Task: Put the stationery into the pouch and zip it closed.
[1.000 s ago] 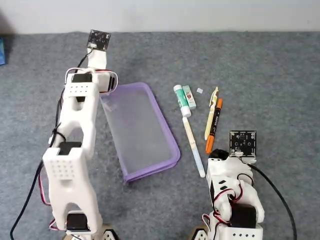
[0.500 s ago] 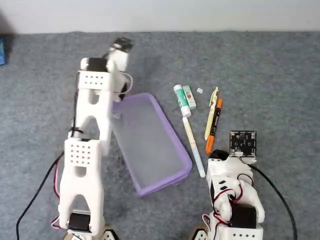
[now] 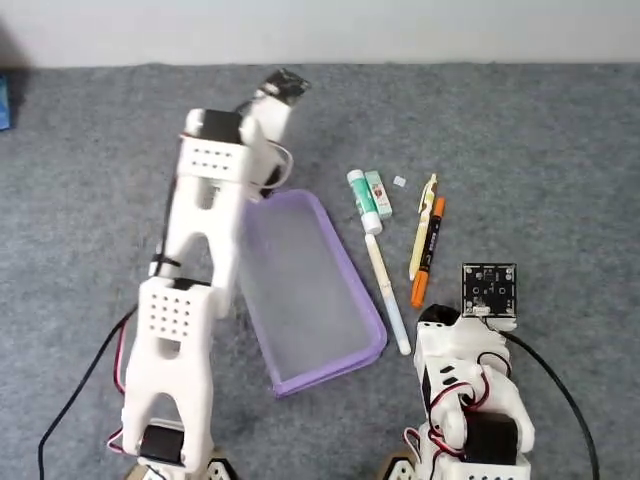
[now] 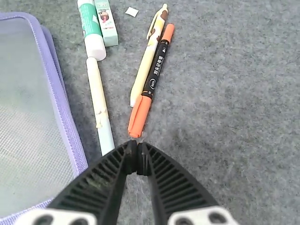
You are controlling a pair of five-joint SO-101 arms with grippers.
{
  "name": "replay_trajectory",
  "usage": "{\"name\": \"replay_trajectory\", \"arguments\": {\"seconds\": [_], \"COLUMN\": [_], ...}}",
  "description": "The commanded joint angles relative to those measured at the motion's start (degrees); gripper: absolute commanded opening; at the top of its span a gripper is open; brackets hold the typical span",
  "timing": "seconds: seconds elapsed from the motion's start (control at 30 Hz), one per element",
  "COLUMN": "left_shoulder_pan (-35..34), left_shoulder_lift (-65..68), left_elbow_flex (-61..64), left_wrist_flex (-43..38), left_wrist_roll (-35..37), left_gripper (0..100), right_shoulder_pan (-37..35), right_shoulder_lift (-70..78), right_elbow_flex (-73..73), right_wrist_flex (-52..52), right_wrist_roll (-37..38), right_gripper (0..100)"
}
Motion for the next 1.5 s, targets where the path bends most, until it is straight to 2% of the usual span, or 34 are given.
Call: {"name": "replay_trajectory", "arguments": {"seconds": [0.0,0.17,0.37,0.53,1.13,1.33,1.47], "left_shoulder_pan": [-5.7,-12.5,-16.8,-16.8,-11.3,-10.7,-10.2], "left_shoulder_lift": [-4.3,-4.0,2.6,7.1,8.3,7.6,8.1], "left_elbow_flex": [-4.1,-4.9,-5.0,-5.1,-4.8,-5.8,-10.5], "left_wrist_flex": [-1.2,-1.2,-1.2,-3.6,-12.9,-11.3,-4.3], "left_wrist_roll": [2.8,3.8,-3.3,-7.5,-7.6,-7.6,-11.3], "left_gripper": [9,20,21,21,21,21,21], "right_shoulder_pan": [-0.1,-0.3,-0.4,-0.4,-0.4,-0.4,-0.4], "right_shoulder_lift": [0.0,0.0,0.0,0.1,0.0,0.0,0.0], "right_elbow_flex": [-2.5,-2.4,-2.4,-2.4,-1.6,-1.5,-1.5], "right_wrist_flex": [0.4,0.5,0.5,0.5,0.5,0.5,0.2], "right_wrist_roll": [-0.7,-0.7,-0.7,-0.5,-0.3,-0.3,-0.3], "right_gripper": [0.8,0.8,0.8,0.8,0.8,0.8,0.8]}}
